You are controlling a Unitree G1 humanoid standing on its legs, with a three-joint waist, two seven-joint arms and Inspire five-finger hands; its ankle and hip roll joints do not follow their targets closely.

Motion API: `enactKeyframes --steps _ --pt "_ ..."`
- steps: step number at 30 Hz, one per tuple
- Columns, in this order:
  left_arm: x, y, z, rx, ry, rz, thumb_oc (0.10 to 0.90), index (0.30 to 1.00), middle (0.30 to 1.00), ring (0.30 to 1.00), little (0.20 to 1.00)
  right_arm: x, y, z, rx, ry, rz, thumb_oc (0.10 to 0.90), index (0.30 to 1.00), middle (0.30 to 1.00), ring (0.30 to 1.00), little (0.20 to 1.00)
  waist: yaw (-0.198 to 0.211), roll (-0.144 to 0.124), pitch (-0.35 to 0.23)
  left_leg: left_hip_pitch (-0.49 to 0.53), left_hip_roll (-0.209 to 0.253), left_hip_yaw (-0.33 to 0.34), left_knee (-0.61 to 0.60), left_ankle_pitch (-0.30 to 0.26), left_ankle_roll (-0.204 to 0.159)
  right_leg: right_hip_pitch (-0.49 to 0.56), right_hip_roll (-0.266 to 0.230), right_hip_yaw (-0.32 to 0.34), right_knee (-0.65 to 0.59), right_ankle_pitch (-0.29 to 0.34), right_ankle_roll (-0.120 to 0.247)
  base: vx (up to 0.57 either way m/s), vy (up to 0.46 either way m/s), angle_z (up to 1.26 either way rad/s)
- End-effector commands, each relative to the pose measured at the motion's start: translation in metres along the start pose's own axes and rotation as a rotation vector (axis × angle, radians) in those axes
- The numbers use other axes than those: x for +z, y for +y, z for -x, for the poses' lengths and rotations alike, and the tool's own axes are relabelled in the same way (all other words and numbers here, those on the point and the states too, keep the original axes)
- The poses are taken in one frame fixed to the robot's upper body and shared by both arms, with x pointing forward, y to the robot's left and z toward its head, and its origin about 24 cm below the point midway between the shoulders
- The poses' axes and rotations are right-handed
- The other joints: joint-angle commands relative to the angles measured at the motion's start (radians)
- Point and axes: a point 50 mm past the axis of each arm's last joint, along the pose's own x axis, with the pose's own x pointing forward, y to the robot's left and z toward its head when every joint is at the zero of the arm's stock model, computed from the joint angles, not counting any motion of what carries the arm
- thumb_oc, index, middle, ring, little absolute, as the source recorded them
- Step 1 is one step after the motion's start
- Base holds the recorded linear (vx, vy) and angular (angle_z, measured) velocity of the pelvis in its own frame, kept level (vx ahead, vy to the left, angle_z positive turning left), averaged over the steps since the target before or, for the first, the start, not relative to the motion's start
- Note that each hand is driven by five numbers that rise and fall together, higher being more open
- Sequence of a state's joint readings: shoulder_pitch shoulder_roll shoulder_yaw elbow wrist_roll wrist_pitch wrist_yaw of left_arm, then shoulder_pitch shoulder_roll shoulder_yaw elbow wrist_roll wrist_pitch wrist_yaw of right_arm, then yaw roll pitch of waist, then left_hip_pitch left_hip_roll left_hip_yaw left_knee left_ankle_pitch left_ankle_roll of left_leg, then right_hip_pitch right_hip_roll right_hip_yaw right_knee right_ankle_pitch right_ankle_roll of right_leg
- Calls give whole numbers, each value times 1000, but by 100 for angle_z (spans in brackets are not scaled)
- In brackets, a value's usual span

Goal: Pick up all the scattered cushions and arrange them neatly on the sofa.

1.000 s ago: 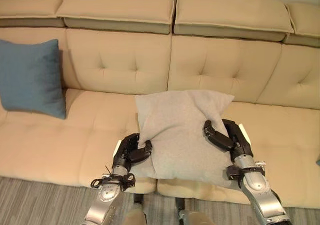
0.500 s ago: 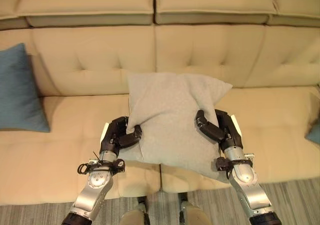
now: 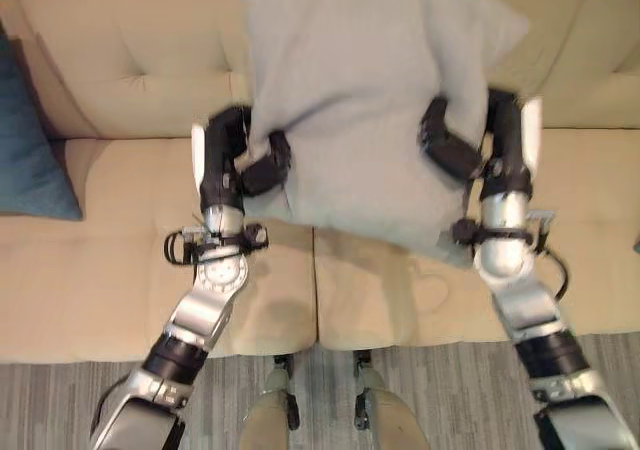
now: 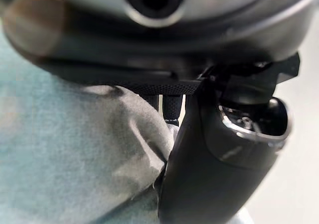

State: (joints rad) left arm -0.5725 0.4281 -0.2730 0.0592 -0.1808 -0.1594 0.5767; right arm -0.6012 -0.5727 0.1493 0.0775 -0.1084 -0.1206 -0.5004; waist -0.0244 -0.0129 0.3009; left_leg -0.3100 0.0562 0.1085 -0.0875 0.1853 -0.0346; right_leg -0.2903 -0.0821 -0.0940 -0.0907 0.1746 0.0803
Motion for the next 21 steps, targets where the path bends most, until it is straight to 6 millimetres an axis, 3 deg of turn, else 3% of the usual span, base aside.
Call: enactKeyframes --steps 1,4,8,10,11,12,13,16,21 --pt "114 -28 -20 -51 -611 189 400 300 300 300 300 76 -12 -33 -186 -412 -99 400 300 300 300 300 16 -3 -136 10 6 -39 0 -113 -45 21 -42 -11 149 -204 72 32 -7 7" --pt "127 -40 -35 -35 -643 202 400 300 300 300 300 90 -14 -57 -280 -440 -72 400 300 300 300 300 21 3 -126 -5 3 -45 0 -102 -49 -1 -41 -10 154 -197 72 8 -5 9" --pt "132 -55 -52 -38 -613 210 400 300 300 300 300 90 -12 -80 -324 -392 -34 400 300 300 300 300 29 6 -116 -25 1 -53 0 -96 -53 -18 -39 -11 154 -194 73 -21 -2 9" --pt "130 -75 -77 -54 -530 165 402 302 302 302 302 90 -9 -110 -331 -307 28 409 314 314 314 314 30 8 -103 -43 0 -57 0 -92 -58 -34 -38 -10 160 -198 75 -21 1 11" --pt "132 -75 -78 -52 -535 168 402 302 302 302 302 91 -9 -112 -334 -312 27 409 314 314 314 314 31 9 -99 -48 0 -57 0 -87 -57 -38 -37 -10 159 -192 74 -23 12 12" --pt "130 -83 -97 -71 -466 110 800 900 900 900 900 91 -6 -131 -292 -248 71 744 815 815 815 815 29 9 -93 -55 -2 -60 0 -86 -61 -46 -36 -9 163 -192 76 -41 15 8" --pt "130 -85 -104 -80 -447 86 800 900 900 900 900 91 -6 -138 -276 -223 89 800 900 900 900 900 29 11 -86 -60 -3 -61 0 -83 -62 -49 -36 -8 164 -191 76 -43 20 5" --pt "130 -88 -120 -110 -391 9 800 900 900 900 900 90 -6 -154 -199 -163 205 800 900 900 900 900 29 19 -65 -80 -1 -64 0 -65 -68 -65 -34 -11 167 -180 76 -45 8 0" --pt "117 -88 -120 -147 -340 -34 800 900 900 900 900 84 -3 -153 -149 -134 218 800 900 900 900 900 22 27 -51 -86 -3 -66 0 -64 -67 -72 -33 -10 172 -182 74 -14 8 6"
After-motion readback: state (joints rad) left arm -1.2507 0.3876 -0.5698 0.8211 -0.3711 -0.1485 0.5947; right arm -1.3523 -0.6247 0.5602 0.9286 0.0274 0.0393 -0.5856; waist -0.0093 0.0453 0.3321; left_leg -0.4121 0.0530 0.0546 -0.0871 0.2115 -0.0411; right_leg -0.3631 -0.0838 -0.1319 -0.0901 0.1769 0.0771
